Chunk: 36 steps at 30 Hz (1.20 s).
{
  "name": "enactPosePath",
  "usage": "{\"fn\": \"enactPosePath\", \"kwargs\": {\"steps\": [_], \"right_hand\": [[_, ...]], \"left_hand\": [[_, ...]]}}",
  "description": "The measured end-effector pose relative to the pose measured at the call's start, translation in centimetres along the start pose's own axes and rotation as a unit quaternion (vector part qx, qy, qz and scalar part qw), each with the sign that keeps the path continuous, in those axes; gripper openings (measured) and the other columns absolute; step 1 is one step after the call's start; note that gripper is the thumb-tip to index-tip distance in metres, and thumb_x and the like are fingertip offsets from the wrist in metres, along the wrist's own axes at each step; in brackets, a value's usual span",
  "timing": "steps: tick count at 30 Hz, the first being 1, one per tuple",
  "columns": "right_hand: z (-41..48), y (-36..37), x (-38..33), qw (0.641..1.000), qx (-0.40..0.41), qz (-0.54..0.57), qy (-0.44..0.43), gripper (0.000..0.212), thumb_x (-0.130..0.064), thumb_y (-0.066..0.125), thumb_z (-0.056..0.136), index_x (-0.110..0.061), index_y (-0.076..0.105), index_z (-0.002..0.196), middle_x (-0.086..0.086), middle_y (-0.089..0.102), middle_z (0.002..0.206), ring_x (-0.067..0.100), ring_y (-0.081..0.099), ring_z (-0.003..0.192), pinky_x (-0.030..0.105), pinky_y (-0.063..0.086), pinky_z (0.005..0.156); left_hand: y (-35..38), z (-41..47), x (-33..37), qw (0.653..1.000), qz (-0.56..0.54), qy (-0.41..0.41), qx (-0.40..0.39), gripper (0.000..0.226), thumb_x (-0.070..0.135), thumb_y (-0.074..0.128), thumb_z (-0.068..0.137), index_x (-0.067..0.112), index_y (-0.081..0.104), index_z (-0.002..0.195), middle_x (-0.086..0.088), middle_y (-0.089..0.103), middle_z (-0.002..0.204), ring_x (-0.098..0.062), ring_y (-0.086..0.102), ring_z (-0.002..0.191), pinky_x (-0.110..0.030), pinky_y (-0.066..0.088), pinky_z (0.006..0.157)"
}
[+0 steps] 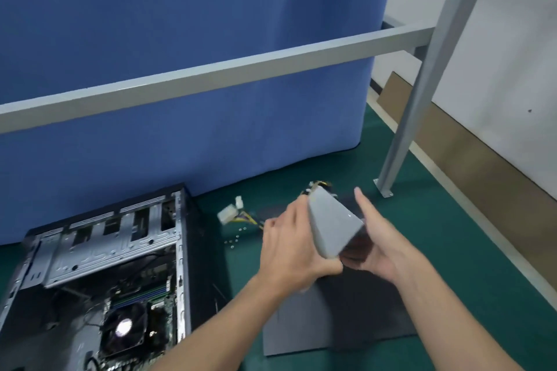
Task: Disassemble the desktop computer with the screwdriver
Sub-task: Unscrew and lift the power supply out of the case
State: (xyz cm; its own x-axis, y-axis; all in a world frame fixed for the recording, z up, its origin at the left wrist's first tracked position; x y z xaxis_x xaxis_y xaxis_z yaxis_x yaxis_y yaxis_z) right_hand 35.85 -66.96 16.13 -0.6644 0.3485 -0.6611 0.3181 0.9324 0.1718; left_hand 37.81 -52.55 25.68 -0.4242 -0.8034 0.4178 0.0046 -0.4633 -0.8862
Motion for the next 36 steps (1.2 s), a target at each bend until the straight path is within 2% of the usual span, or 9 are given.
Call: {"fn": "enactPosePath", "kwargs": {"steps": [5,10,14,19,21,24,28,32,36], "right_hand": [[2.3,-4.2,-1.3,0.995,-0.019,0.016,0.094,0.061,-0.074,0.077,0.05,-0.013,0.074,0.061,0.012,0.073,0.081,0.031,0.071,0.07,0.045,0.057,0.067],[5.5,-7.1,0.1,0.985,-0.021,0.029,0.171,0.03,-0.031,0.079,0.056,-0.009,0.071,0.076,0.009,0.07,0.076,0.029,0.068,0.067,0.04,0.057,0.07],[7.9,-8.8,0.2,0.993,-0.034,0.067,0.096,0.016,-0.026,0.072,0.067,-0.01,0.071,0.073,0.007,0.069,0.071,0.026,0.066,0.061,0.032,0.055,0.059],[11.1,-12.3,-2.6,0.997,0.042,0.014,-0.067,0.025,-0.004,0.064,0.08,-0.008,0.066,0.104,0.017,0.073,0.087,0.028,0.07,0.067,0.031,0.054,0.052],[12.3,-12.8,-2.7,0.998,0.027,-0.001,-0.062,0.029,-0.004,0.064,0.081,-0.01,0.065,0.11,0.02,0.072,0.094,0.032,0.069,0.073,0.034,0.055,0.056],[14.0,-12.9,-2.2,0.999,0.003,-0.01,-0.039,0.032,-0.007,0.063,0.081,-0.013,0.065,0.112,0.017,0.072,0.098,0.032,0.069,0.076,0.035,0.057,0.064],[15.6,-11.9,-1.0,0.999,-0.016,0.025,-0.016,0.026,-0.008,0.062,0.081,-0.019,0.066,0.104,0.006,0.073,0.084,0.022,0.07,0.067,0.03,0.057,0.058],[16.2,-10.6,0.0,0.998,-0.04,0.048,-0.005,0.043,-0.012,0.069,0.068,-0.019,0.066,0.11,0.009,0.074,0.095,0.027,0.071,0.079,0.039,0.057,0.074],[16.3,-9.9,0.2,0.997,-0.057,0.054,-0.011,0.051,-0.012,0.073,0.065,-0.018,0.065,0.115,0.013,0.072,0.105,0.031,0.071,0.088,0.042,0.057,0.077]], "left_hand": [[5.2,1.6,4.7,0.962,0.153,0.223,-0.037,0.102,0.055,0.072,0.046,0.005,0.043,0.13,-0.006,0.052,0.121,-0.029,0.055,0.099,-0.041,0.041,0.083],[9.9,1.7,6.8,0.924,0.203,0.314,-0.078,0.105,0.049,0.077,0.049,0.004,0.036,0.135,-0.011,0.049,0.129,-0.036,0.052,0.104,-0.046,0.042,0.086],[12.5,2.2,7.2,0.915,0.224,0.31,-0.128,0.078,0.025,0.071,0.068,0.006,0.037,0.136,-0.017,0.045,0.135,-0.041,0.052,0.107,-0.049,0.042,0.092],[13.5,1.2,5.4,0.904,0.168,0.379,-0.103,0.056,0.0,0.033,0.088,0.002,0.038,0.144,-0.013,0.03,0.155,-0.028,0.032,0.14,-0.036,0.039,0.106],[13.8,0.3,2.8,0.898,0.166,0.394,-0.104,0.061,0.001,0.045,0.085,0.003,0.037,0.145,-0.009,0.027,0.157,-0.025,0.029,0.142,-0.036,0.027,0.115],[14.8,0.7,-3.1,0.932,0.193,0.242,-0.188,0.084,0.012,0.067,0.074,0.01,0.031,0.15,-0.002,0.018,0.159,-0.026,0.023,0.145,-0.039,0.02,0.118],[17.0,0.7,-9.4,0.931,0.189,0.026,-0.31,0.099,0.049,0.052,0.093,0.036,-0.033,0.141,0.008,-0.035,0.152,-0.032,-0.018,0.145,-0.047,0.008,0.12],[19.1,0.4,-11.0,0.906,0.082,-0.09,-0.406,0.097,0.053,0.05,0.093,0.05,-0.039,0.133,-0.001,-0.023,0.158,-0.031,-0.009,0.147,-0.045,0.007,0.119],[19.5,0.6,-11.1,0.899,0.023,-0.129,-0.418,0.099,0.045,0.053,0.095,0.052,-0.038,0.132,-0.006,-0.012,0.161,-0.033,-0.006,0.147,-0.048,0.013,0.119]]}}
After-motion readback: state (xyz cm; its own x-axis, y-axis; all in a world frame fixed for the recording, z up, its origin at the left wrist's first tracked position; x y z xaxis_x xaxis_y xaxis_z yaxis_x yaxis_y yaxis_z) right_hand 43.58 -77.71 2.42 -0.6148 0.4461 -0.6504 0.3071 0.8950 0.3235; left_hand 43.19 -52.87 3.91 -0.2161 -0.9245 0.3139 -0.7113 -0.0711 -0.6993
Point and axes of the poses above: each hand's wrist, its own z-axis towards the middle knuckle, its own y-axis out of the palm, x = y × z, the point moved 8 cm from there along z, towards the middle knuckle
